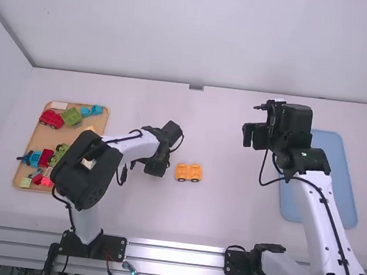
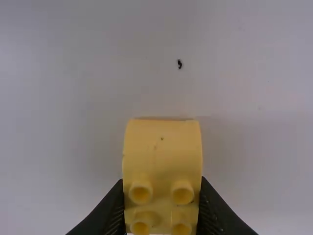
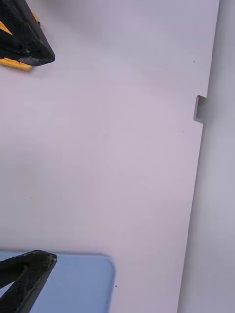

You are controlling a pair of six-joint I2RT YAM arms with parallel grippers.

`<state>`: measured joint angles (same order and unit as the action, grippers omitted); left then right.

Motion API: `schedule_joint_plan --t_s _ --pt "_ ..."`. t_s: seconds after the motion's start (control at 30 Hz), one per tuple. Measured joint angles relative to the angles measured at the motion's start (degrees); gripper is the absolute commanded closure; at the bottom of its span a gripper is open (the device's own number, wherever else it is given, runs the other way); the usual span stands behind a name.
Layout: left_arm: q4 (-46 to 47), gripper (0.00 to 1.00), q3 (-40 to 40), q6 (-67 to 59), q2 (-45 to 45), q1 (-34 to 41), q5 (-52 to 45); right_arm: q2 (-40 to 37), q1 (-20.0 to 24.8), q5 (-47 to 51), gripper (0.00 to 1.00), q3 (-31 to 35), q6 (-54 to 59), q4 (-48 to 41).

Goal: Assemble lego blocks to make yellow taxi

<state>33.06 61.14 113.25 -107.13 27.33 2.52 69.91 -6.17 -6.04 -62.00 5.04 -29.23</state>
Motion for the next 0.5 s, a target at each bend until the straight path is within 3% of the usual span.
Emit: schedule_joint_plan --t_s 0.1,0.13,0.17,0.2,0.23,0.3,0.5 --pt "-0.02 0.98 0.31 0.0 -0.39 0.0 -0.57 0.0 0.02 -0.02 0.01 0.02 0.04 -0.02" --pt "-0.2 0.93 0.33 -0.07 -0.44 0.0 -0.68 0.0 0.02 0.0 0.01 0.0 0.04 -0.02" --pt "-0.44 0.75 0.37 -0.22 -0.44 0.0 -0.9 0.0 0.02 0.0 0.01 0.02 -0.02 -0.02" --pt "-0.74 0.44 0.35 -0.5 -0.44 -0.02 -1.18 0.0 0.0 0.0 0.01 0.0 -0.09 -0.02" --pt "-0.9 0.34 0.35 -0.46 -0.44 0.0 -1.51 0.0 0.02 -0.02 0.01 0.02 -0.15 -0.04" --pt "-1.01 0.01 0.35 -0.28 -0.74 0.0 -2.38 0.0 0.0 -0.02 0.01 0.02 -0.04 -0.07" --pt "0.72 0.01 0.37 1.46 -1.46 -0.02 -3.23 0.0 0.0 0.0 0.01 0.02 -0.17 -0.09"
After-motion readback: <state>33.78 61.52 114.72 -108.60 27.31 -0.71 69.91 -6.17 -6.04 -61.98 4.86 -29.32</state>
